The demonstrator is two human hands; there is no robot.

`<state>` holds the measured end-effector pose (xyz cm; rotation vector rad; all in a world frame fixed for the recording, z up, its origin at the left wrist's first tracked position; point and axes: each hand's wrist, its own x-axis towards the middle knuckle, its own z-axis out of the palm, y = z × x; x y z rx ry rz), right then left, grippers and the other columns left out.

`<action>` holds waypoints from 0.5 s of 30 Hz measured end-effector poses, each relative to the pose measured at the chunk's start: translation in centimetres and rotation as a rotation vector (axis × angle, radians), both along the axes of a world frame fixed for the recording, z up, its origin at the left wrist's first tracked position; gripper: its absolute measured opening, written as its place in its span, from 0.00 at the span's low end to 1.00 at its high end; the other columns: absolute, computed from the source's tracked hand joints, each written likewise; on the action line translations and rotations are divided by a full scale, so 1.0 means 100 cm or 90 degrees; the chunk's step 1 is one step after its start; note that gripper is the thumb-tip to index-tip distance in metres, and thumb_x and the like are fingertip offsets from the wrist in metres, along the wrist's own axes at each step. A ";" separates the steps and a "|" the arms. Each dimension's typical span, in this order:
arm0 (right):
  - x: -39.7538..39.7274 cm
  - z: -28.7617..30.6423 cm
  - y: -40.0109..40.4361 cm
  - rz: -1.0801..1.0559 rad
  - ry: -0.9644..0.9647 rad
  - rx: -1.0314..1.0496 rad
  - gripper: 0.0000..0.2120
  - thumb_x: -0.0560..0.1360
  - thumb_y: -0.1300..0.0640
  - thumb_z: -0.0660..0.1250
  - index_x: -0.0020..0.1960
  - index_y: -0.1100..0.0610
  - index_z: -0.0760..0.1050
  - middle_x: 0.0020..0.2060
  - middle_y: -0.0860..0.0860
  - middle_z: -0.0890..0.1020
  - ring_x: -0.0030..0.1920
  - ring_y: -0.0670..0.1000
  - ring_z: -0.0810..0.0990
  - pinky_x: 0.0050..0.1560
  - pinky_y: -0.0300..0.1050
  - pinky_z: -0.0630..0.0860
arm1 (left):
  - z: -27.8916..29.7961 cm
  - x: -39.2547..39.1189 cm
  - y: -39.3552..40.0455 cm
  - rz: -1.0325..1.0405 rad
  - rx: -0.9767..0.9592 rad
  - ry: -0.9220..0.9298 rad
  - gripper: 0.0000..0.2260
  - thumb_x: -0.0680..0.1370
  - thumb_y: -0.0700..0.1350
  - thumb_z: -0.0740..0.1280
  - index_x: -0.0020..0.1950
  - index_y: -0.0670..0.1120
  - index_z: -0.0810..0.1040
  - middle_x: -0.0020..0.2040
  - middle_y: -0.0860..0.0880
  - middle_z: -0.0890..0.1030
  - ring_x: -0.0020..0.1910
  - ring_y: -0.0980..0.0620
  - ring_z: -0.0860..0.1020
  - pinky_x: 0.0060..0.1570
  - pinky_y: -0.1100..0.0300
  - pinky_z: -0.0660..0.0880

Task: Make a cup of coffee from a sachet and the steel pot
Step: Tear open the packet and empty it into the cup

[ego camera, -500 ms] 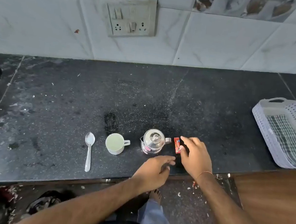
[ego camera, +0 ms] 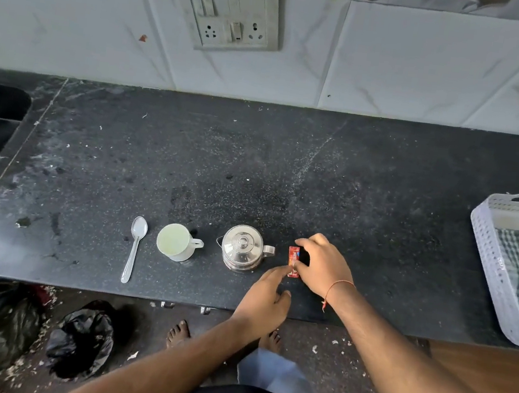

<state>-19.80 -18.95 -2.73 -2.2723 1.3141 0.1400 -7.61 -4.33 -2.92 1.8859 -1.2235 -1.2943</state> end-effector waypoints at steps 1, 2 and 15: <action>0.000 -0.001 -0.003 0.002 -0.005 0.003 0.21 0.78 0.49 0.74 0.70 0.47 0.79 0.63 0.46 0.76 0.62 0.52 0.80 0.59 0.53 0.81 | 0.000 -0.002 0.000 0.007 0.003 0.001 0.27 0.85 0.42 0.63 0.85 0.52 0.66 0.79 0.54 0.71 0.41 0.57 0.82 0.56 0.64 0.77; 0.000 -0.003 -0.005 0.004 -0.009 0.008 0.19 0.78 0.49 0.75 0.67 0.47 0.80 0.62 0.46 0.77 0.61 0.52 0.80 0.58 0.52 0.81 | -0.001 -0.004 0.001 0.014 0.006 -0.002 0.27 0.85 0.41 0.62 0.85 0.52 0.66 0.79 0.54 0.71 0.40 0.58 0.82 0.53 0.67 0.76; -0.019 0.020 -0.007 -0.068 -0.129 0.199 0.02 0.73 0.51 0.80 0.42 0.45 0.88 0.36 0.41 0.87 0.38 0.37 0.83 0.42 0.35 0.77 | 0.006 -0.008 0.007 0.083 -0.022 0.050 0.20 0.86 0.41 0.65 0.78 0.52 0.74 0.68 0.57 0.82 0.44 0.55 0.86 0.53 0.60 0.82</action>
